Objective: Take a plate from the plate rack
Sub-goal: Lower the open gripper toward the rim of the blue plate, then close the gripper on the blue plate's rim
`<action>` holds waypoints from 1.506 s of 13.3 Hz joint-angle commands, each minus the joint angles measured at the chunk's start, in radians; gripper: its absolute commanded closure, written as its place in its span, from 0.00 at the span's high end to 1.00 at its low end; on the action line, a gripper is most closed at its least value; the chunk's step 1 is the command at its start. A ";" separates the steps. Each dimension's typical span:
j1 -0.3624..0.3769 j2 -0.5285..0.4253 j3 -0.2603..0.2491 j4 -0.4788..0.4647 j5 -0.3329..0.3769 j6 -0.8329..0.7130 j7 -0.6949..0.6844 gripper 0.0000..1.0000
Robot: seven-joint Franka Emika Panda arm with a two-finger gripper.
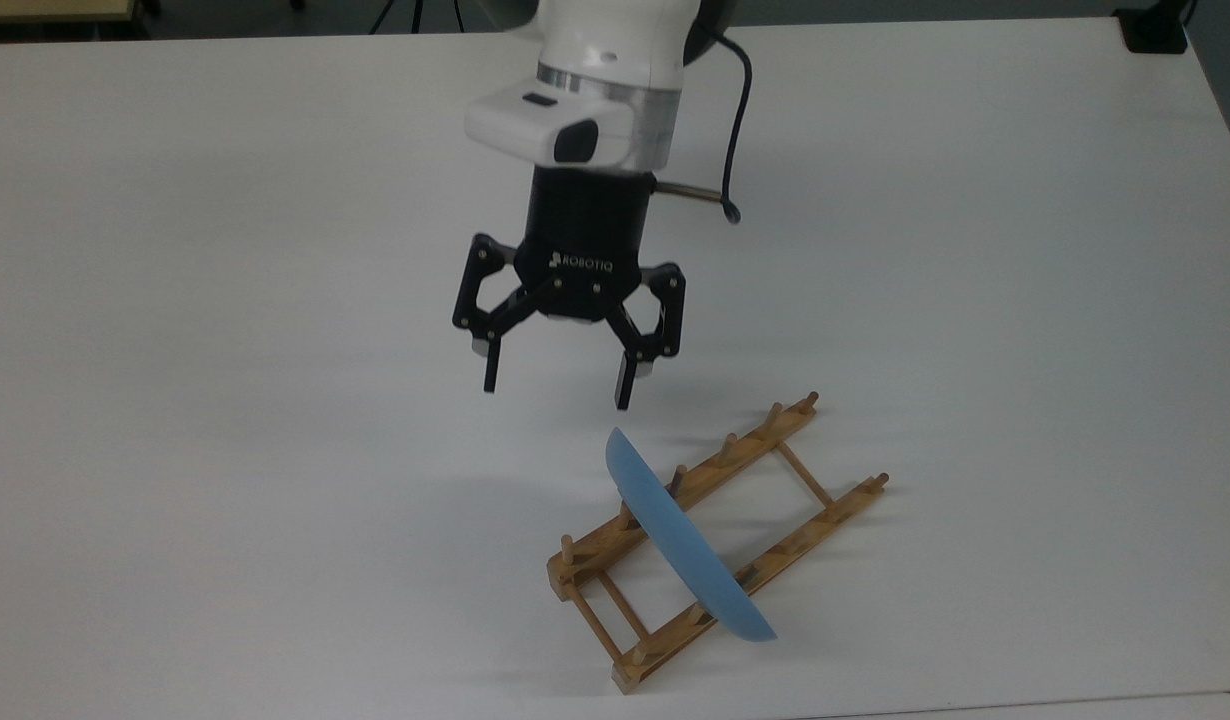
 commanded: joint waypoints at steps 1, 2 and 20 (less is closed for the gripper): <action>0.027 0.066 -0.007 0.082 -0.027 0.004 0.059 1.00; 0.030 0.074 -0.007 0.084 -0.028 0.004 0.060 1.00; 0.058 0.120 -0.007 0.084 -0.091 0.024 0.068 0.00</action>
